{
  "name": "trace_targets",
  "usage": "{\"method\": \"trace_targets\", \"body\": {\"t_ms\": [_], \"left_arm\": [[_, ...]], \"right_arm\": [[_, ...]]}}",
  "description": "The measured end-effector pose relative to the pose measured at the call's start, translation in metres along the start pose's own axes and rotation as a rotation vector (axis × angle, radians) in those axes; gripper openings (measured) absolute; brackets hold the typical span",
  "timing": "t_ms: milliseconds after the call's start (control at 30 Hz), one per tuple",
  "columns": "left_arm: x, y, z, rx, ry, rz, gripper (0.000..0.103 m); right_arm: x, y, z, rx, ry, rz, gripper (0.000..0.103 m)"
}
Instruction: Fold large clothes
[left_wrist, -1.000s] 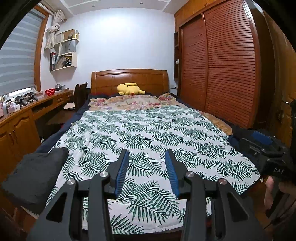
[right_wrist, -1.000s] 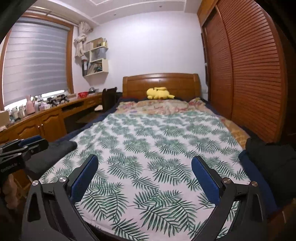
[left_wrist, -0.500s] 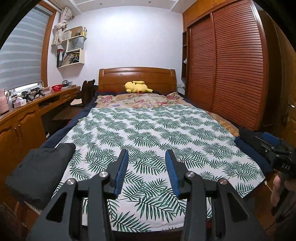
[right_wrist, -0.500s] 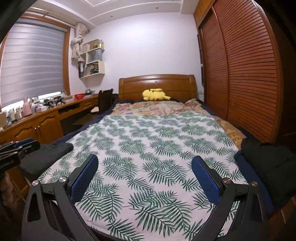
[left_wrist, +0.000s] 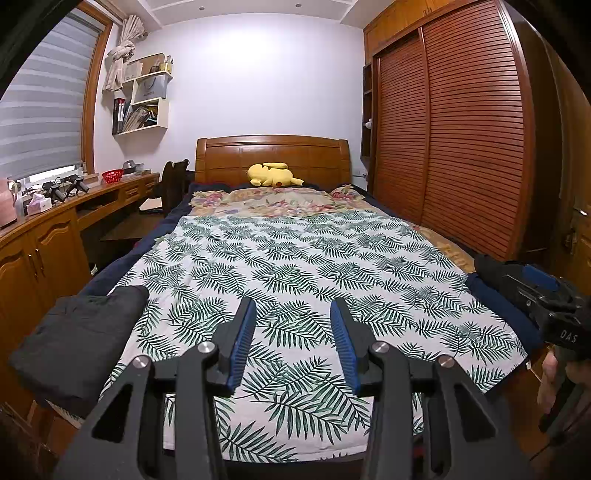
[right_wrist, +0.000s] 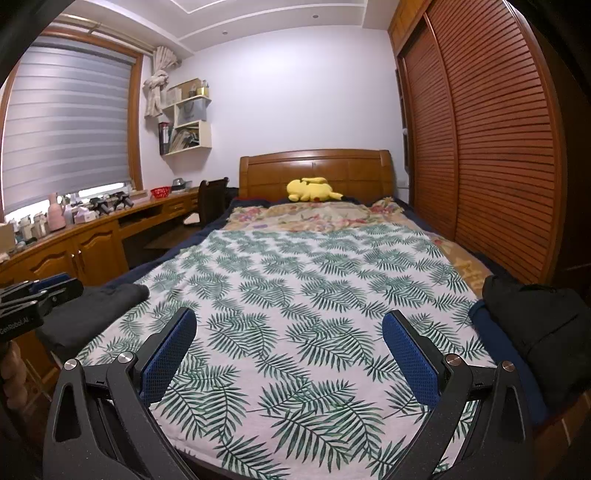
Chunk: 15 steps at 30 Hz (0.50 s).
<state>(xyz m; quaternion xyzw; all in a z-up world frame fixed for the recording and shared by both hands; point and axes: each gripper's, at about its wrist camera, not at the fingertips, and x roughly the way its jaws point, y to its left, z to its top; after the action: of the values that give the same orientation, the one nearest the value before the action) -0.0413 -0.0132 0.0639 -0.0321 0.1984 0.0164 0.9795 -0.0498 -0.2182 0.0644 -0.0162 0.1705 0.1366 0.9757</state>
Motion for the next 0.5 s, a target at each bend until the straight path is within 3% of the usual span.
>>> {"method": "trace_targets", "body": {"t_ms": [500], "left_arm": [[-0.0005,-0.0025,-0.0003,0.001,-0.001,0.004,0.042]], "right_arm": [[-0.0018,0.0031,0.0005,0.002,0.0,0.008,0.102]]}}
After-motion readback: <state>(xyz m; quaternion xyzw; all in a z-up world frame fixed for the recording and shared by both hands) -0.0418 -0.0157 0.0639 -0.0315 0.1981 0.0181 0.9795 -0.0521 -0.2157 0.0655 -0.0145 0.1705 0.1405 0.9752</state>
